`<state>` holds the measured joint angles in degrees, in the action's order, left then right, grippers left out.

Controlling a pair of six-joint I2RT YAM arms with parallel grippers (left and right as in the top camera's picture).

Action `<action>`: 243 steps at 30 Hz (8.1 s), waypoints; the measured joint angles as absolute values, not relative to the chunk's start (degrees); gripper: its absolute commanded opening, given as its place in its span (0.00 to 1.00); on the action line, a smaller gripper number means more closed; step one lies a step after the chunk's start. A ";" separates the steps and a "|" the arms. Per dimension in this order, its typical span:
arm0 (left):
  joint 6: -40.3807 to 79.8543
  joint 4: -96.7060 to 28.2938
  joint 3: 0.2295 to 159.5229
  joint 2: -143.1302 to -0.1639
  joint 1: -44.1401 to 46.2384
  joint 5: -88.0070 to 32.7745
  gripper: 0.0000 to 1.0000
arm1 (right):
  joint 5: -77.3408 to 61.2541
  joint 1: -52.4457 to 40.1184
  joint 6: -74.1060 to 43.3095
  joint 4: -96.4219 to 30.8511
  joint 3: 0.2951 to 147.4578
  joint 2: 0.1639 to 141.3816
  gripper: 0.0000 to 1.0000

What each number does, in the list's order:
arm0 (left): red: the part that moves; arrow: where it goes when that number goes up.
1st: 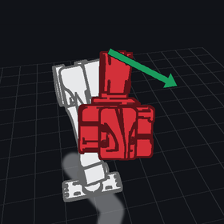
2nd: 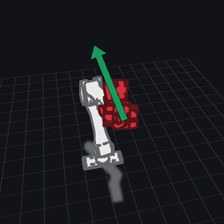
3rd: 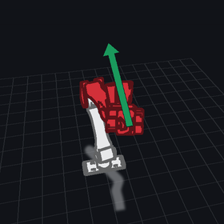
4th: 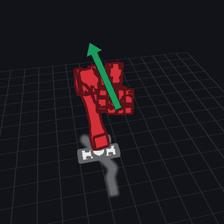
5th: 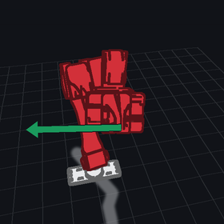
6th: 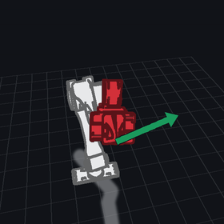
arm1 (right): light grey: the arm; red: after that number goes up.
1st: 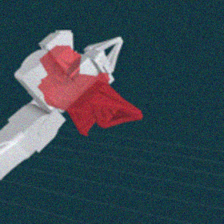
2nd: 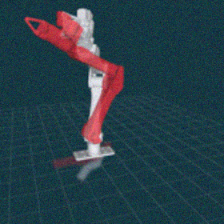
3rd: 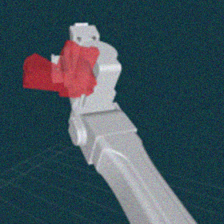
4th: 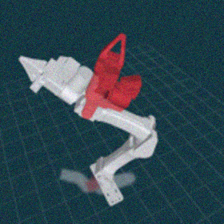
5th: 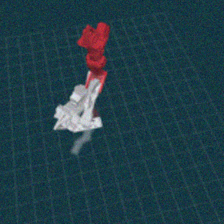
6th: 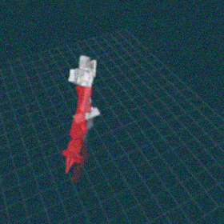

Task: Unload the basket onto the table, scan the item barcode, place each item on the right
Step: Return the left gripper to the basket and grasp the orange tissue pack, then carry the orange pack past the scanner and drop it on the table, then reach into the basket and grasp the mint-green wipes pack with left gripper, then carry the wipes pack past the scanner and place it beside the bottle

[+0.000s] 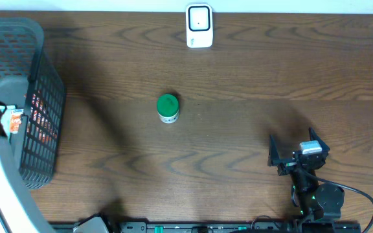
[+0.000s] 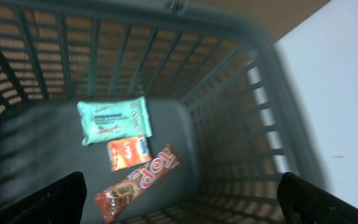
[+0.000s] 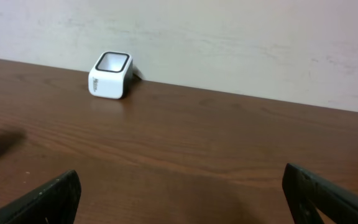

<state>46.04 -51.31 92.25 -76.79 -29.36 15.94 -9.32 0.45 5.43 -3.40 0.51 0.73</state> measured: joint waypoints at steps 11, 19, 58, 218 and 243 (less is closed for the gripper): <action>54.15 -53.69 92.25 -99.37 -31.97 12.38 0.98 | -9.32 0.45 5.41 -3.40 0.51 0.73 0.99; 60.07 -52.95 92.23 -109.82 -35.97 6.31 0.98 | -9.32 0.45 5.41 -3.40 0.51 0.73 0.99; 60.01 -49.69 92.38 -121.82 -37.76 4.91 0.60 | -9.32 0.45 5.41 -3.40 0.51 0.73 0.99; 33.80 -5.23 59.44 -103.88 -50.15 -4.75 0.70 | -9.26 0.45 5.41 -3.40 0.51 0.73 0.99; 31.68 -11.40 63.53 -78.96 -50.52 -15.00 0.07 | -9.23 0.45 5.41 -3.40 0.51 0.73 0.99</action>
